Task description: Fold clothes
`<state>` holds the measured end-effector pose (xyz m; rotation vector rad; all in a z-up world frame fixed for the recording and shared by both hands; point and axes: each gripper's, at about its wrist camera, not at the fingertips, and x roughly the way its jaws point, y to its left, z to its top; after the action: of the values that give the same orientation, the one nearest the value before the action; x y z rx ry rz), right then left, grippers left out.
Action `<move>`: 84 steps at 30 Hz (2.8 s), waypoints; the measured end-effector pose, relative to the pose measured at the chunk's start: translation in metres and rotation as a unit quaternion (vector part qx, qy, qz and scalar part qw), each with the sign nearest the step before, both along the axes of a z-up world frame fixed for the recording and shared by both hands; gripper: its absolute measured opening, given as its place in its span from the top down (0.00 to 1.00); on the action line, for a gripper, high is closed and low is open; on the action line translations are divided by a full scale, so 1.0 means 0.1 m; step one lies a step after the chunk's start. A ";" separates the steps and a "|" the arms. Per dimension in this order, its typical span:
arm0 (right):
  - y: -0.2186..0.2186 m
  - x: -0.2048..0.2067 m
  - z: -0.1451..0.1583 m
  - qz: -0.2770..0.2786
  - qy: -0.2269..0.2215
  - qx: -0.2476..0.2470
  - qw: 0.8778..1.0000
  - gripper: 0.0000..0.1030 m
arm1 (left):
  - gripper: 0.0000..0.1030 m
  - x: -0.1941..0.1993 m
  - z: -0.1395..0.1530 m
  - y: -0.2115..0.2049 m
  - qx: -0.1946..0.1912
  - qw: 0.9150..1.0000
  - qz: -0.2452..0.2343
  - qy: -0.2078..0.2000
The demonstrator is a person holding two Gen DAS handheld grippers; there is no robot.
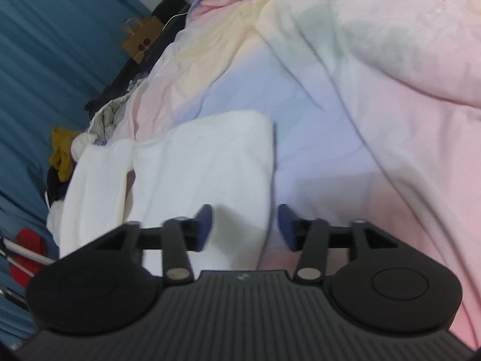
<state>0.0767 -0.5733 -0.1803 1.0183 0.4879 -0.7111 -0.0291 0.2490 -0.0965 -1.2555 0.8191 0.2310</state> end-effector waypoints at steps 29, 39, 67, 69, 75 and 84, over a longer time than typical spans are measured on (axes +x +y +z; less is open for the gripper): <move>-0.02 -0.27 0.70 -0.035 -0.144 -0.162 0.976 0.95 | 0.92 -0.93 0.68 -0.08 0.098 0.967 0.085 -0.218; -0.08 -0.27 0.59 -0.029 -0.129 -0.143 0.981 0.95 | 0.92 -0.87 0.76 -0.17 0.115 0.967 0.084 -0.213; 0.25 2.45 1.60 0.065 -0.099 -0.274 0.954 0.95 | 0.92 1.39 1.12 0.05 0.095 0.968 0.122 -0.197; 0.31 2.92 1.43 0.084 -0.065 -0.292 0.951 0.95 | 0.92 1.78 0.98 0.02 0.117 0.969 0.122 -0.181; 0.43 3.77 0.90 0.153 0.002 -0.339 0.928 0.95 | 0.91 2.51 0.42 0.02 0.151 0.975 0.101 -0.131; 0.42 3.74 0.87 0.221 0.000 -0.337 0.915 0.74 | 0.52 2.71 0.35 -0.01 0.164 0.972 0.048 -0.163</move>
<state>0.4504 -0.5314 -0.0931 0.2398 0.4074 -0.4155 0.2422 0.2481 -0.0616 -0.9871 0.4170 0.2195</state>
